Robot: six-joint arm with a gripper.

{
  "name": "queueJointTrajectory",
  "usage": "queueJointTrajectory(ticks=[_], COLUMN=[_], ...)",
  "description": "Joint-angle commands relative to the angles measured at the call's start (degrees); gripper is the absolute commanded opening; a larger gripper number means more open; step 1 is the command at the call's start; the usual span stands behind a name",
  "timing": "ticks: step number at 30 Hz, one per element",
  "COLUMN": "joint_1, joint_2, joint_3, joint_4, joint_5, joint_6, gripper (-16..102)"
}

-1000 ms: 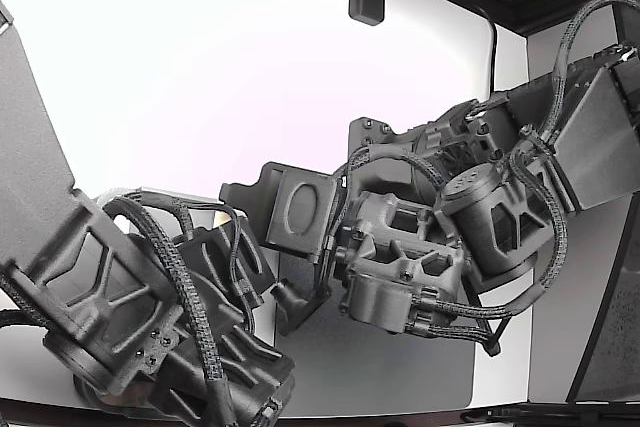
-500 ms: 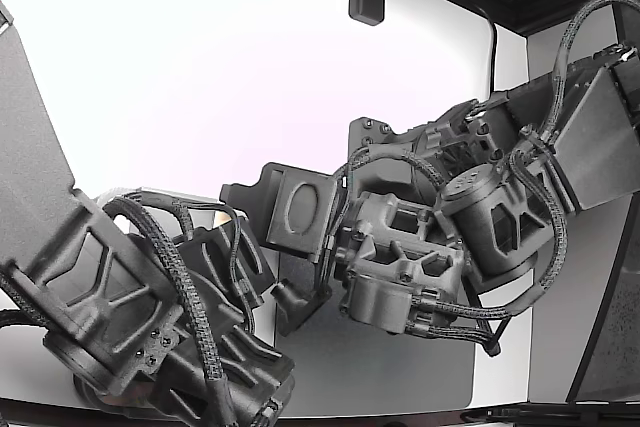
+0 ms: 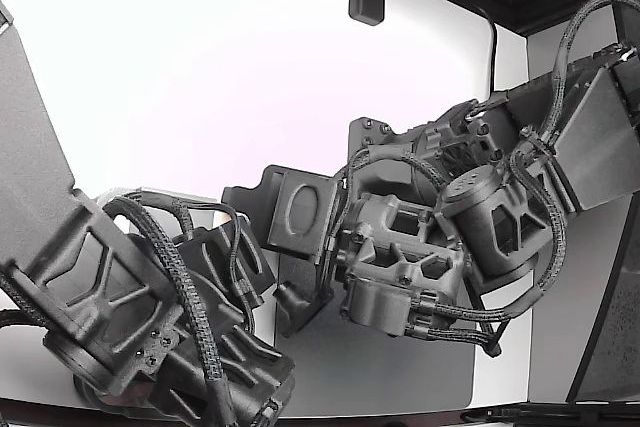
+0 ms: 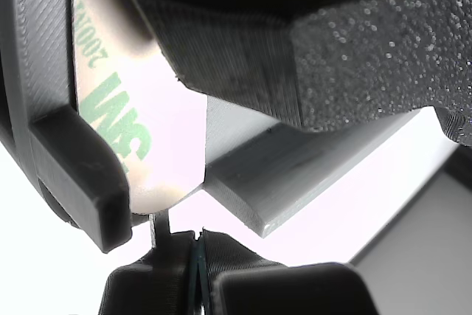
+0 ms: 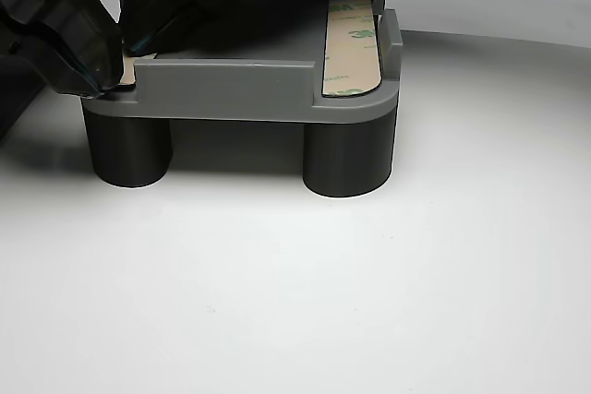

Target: Peel off protective film from adhesive tape.

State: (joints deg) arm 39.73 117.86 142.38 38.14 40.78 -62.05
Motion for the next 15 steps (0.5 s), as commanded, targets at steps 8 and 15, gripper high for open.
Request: queueJointTrajectory(ticks=[8,15], joint_1=[-0.18,-0.18], joint_2=[1.32,0.88], joint_3=[-1.85,-2.37], joint_4=[0.53,-0.26], joint_5=[0.00,0.62], joint_6=[0.26,-1.05], gripper=[-10,-10])
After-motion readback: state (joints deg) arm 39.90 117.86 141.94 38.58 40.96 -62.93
